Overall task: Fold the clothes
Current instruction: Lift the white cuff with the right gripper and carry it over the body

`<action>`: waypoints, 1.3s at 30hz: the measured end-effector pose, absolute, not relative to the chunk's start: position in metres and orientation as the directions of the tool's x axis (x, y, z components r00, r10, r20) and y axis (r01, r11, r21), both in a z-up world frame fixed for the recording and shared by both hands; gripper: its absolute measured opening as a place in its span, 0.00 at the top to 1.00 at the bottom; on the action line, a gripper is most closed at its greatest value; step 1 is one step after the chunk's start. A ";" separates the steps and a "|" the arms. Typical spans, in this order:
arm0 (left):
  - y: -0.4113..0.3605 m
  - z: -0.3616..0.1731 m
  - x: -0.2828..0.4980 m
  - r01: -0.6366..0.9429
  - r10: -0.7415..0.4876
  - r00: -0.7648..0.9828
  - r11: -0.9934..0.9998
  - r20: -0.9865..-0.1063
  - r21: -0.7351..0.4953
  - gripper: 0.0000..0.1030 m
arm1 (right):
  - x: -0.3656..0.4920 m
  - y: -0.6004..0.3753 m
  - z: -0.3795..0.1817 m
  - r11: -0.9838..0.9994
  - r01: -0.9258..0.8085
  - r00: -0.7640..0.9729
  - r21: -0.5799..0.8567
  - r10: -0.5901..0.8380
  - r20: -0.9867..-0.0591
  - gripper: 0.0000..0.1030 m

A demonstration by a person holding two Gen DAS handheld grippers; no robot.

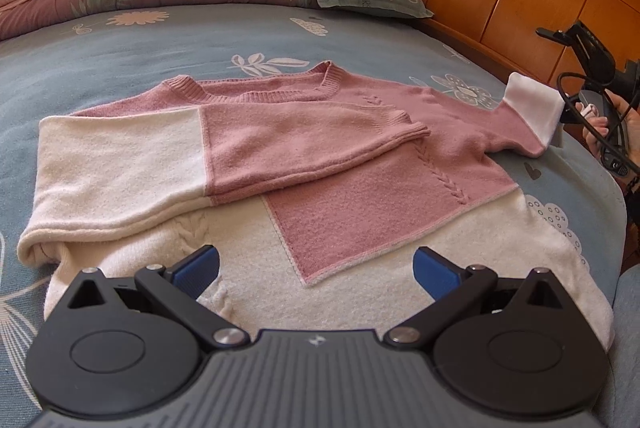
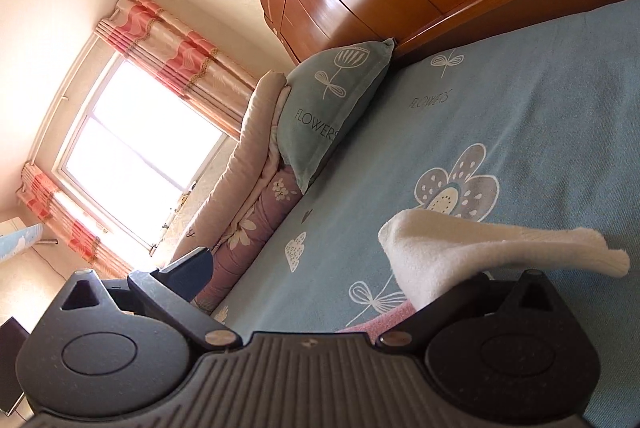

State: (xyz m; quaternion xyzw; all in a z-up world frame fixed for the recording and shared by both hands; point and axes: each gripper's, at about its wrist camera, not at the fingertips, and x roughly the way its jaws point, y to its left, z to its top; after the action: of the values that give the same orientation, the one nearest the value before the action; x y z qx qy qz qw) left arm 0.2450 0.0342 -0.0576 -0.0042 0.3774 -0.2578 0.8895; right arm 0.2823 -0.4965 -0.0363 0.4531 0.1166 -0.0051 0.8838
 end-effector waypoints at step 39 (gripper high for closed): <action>0.084 -0.032 0.212 0.575 -0.493 0.570 0.811 -0.658 -0.110 0.01 | 0.375 -0.286 0.036 0.733 -0.187 0.800 0.654 0.500 -0.332 0.00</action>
State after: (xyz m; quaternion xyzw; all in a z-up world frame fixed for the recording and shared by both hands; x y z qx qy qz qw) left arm 0.2121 0.0836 -0.0323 0.0583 0.3522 -0.3020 0.8839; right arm 0.3746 -0.2855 0.0363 0.3109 0.2516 0.1918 0.8962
